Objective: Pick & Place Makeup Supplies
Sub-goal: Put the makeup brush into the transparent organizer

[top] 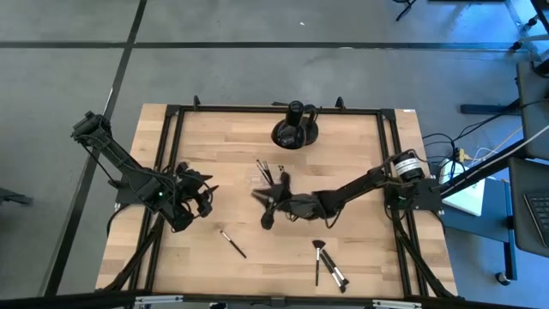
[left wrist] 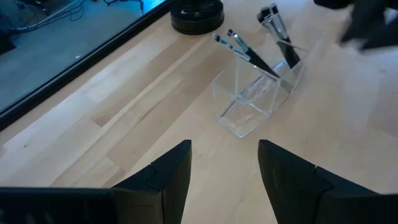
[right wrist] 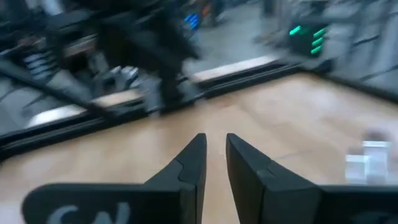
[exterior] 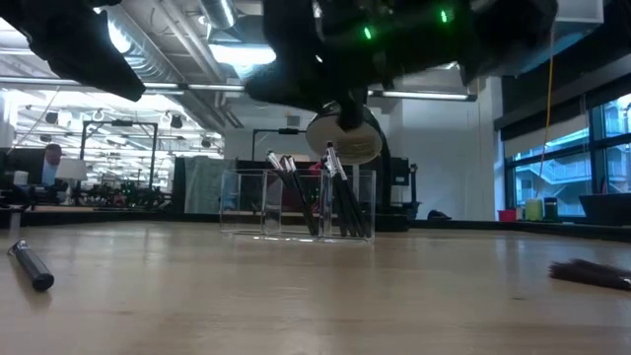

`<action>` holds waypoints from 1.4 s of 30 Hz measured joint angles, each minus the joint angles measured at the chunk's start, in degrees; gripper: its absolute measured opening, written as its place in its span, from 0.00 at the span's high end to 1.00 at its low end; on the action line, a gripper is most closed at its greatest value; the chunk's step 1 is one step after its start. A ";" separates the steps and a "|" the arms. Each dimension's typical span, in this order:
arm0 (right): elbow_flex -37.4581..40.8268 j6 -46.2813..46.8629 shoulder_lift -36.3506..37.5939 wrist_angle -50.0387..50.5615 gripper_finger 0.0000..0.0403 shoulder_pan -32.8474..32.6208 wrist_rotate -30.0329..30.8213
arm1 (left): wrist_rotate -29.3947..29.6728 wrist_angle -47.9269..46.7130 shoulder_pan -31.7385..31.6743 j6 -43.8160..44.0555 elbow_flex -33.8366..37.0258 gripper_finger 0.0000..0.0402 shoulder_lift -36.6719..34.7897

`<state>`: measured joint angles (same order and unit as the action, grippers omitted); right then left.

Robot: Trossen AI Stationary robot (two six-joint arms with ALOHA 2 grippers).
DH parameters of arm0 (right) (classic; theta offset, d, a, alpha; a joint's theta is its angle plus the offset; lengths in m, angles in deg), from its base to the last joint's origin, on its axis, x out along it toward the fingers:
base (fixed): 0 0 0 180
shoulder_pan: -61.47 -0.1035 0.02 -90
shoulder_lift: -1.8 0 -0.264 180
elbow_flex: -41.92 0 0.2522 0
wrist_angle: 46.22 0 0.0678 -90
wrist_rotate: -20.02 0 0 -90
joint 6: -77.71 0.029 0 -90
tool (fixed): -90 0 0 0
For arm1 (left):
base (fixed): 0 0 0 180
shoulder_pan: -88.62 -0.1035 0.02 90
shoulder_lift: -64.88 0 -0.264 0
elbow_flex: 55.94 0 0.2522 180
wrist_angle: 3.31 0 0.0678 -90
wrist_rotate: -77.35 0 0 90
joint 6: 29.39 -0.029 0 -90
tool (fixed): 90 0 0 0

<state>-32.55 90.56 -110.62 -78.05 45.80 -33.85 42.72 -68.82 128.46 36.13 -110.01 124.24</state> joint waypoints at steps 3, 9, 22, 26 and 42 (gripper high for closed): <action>-9.35 5.12 -0.68 16.95 0.85 -1.37 -6.15 | 0.34 2.09 -0.11 -2.14 0.00 0.55 0.01; -38.75 14.30 -14.77 55.23 0.85 -4.63 -11.00 | -0.11 4.53 -2.40 -5.06 0.00 0.55 0.00; -73.92 21.12 -36.11 78.00 0.84 -5.70 -18.85 | -4.34 4.83 -3.56 -6.31 0.00 0.55 0.05; -73.75 21.07 -37.31 78.41 0.84 -5.71 -19.78 | -4.30 4.86 -3.56 -6.33 0.00 0.55 0.04; -72.19 18.99 -37.29 78.02 0.84 -5.40 -21.26 | -4.31 5.31 -3.56 -6.31 0.00 0.55 0.05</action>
<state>-104.75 109.56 -147.91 -0.02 40.40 -55.10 38.42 -63.52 124.89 29.83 -110.01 124.29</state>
